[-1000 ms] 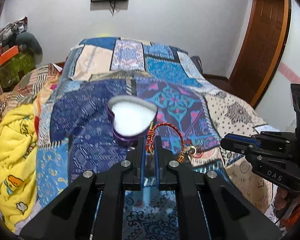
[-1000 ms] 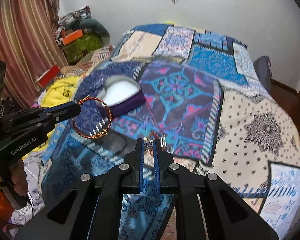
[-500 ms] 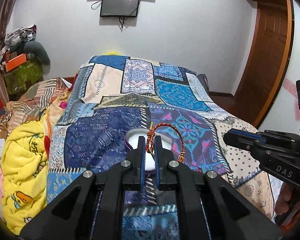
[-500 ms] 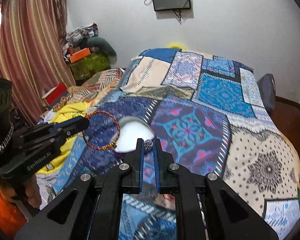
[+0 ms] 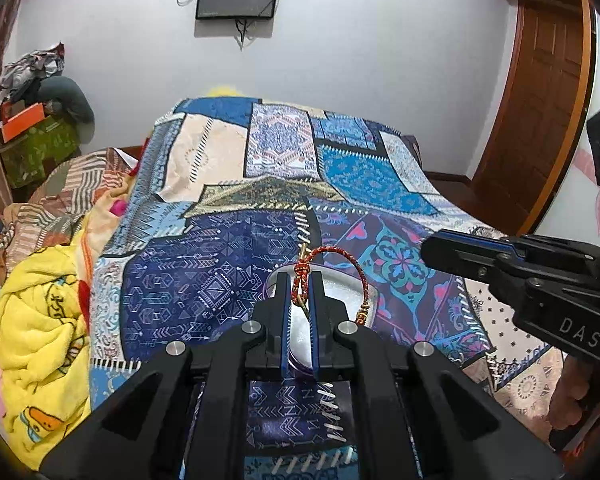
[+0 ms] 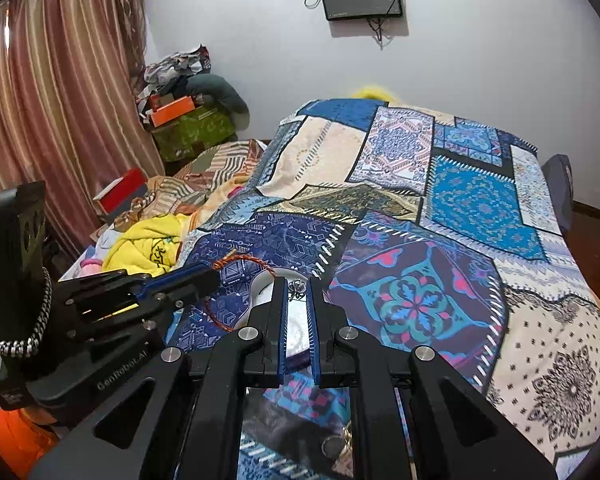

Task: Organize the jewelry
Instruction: 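Carry the bracelet into the purple heart tin with the left tool while the right tool drops the charm in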

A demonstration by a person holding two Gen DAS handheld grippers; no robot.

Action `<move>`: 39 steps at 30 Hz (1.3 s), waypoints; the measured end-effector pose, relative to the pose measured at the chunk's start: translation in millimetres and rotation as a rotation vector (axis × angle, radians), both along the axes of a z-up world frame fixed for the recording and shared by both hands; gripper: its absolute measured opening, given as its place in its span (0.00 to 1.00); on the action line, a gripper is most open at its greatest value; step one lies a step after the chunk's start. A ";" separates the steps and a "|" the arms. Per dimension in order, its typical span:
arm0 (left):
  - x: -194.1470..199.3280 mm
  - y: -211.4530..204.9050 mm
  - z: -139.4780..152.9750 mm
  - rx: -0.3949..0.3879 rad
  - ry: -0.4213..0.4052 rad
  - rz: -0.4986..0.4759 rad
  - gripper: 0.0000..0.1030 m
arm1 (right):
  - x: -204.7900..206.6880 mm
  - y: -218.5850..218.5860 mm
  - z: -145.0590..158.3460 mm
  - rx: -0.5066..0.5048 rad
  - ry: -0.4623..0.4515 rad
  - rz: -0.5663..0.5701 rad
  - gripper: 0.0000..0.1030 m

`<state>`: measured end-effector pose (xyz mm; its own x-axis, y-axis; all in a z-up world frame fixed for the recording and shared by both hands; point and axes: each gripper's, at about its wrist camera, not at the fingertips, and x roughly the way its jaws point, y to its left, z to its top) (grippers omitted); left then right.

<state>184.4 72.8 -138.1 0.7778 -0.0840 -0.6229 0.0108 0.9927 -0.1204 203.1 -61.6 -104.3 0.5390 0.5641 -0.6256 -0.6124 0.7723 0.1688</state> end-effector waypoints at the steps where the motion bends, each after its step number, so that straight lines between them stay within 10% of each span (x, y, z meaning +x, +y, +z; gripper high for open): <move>1: 3.4 0.8 -3.3 -0.004 0.009 -0.006 0.06 | 2.3 1.5 -2.0 -0.002 0.005 0.004 0.08; 22: 34.0 5.8 -40.1 -0.013 0.097 -0.066 0.07 | 29.0 32.8 -47.6 -0.064 0.120 0.074 0.08; 33: 27.1 24.1 -31.8 0.007 0.069 0.007 0.28 | 24.1 40.4 -51.6 -0.125 0.074 0.072 0.09; 39: 23.3 29.0 -25.5 0.009 0.061 0.022 0.28 | 24.6 36.9 -49.5 -0.127 0.065 0.046 0.30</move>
